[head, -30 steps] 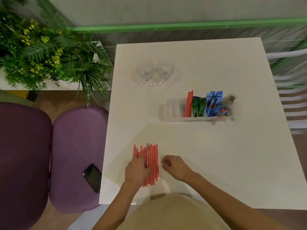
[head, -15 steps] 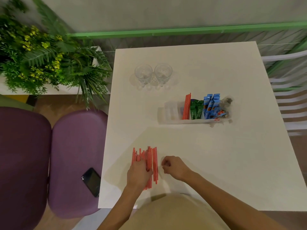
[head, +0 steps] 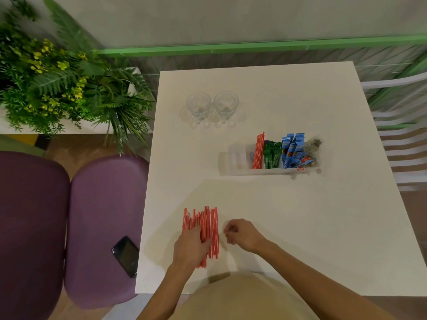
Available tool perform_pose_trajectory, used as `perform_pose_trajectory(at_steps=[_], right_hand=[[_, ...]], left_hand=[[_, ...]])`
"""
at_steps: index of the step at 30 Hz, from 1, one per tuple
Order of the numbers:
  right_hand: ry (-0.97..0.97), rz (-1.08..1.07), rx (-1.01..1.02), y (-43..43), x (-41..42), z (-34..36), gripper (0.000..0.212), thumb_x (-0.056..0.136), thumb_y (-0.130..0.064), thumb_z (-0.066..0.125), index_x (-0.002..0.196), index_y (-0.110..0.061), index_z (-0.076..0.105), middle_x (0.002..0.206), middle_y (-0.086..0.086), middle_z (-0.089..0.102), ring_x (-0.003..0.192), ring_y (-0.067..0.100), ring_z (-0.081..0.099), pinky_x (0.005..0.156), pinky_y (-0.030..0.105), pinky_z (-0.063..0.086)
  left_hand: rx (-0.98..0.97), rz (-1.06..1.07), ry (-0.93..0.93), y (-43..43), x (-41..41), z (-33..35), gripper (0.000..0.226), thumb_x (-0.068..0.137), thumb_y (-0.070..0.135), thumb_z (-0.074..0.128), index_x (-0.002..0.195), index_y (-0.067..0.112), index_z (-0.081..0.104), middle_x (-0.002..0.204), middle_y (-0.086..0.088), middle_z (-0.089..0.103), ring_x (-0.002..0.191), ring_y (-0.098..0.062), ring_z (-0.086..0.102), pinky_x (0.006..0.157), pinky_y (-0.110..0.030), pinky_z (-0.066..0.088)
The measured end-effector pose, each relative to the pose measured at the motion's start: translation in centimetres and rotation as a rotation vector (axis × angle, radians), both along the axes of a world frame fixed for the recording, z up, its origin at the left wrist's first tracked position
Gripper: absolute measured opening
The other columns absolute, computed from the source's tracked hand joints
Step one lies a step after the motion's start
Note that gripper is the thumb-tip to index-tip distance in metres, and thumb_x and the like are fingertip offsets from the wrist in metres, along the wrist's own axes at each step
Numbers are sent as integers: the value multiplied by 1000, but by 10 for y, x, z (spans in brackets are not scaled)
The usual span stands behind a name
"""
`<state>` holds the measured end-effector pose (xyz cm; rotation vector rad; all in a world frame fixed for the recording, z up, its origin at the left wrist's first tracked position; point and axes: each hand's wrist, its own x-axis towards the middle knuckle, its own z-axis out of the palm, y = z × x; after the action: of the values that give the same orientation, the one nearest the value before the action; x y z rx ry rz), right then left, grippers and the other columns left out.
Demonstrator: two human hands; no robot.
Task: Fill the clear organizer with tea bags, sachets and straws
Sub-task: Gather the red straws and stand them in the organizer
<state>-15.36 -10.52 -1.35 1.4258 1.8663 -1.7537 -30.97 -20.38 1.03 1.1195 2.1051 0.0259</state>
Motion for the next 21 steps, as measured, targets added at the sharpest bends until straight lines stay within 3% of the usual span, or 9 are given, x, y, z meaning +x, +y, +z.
perform_pose_trajectory(at_steps=[7,11,16,18,21], right_hand=[[9,-53,-53,2,0,-1,11,86,-9,56,85,-14,65,76,1,69,68,10,67,72,23,57],[17,-91,-89,2,1,-2,11,86,-9,56,86,-11,66,78,3,69,69,12,67,71,23,57],[68,-142,-81,5,-3,9,13,91,-14,54,89,-10,66,79,9,72,65,11,65,61,16,49],[109,-185,-75,8,-8,17,14,94,-18,54,92,-11,65,81,9,73,65,12,65,61,19,48],[167,-259,-79,10,-16,27,16,96,-25,53,98,-13,63,82,7,72,65,15,65,60,24,48]], left_hand=[[21,4,-81,-10,-5,-8,17,98,29,40,86,22,49,72,7,59,56,-7,56,51,-19,42],[33,67,-152,-15,-7,-15,21,100,27,37,90,18,53,74,3,62,61,-15,63,59,-33,54],[117,147,-331,-18,-7,-7,20,102,24,35,103,18,54,80,-4,65,59,-17,60,58,-33,52],[160,161,-386,-18,-6,0,20,102,23,36,101,21,55,76,-6,63,55,-16,55,57,-37,49],[176,151,-450,-15,-3,12,20,103,25,36,101,27,56,65,2,56,50,-8,49,49,-31,45]])
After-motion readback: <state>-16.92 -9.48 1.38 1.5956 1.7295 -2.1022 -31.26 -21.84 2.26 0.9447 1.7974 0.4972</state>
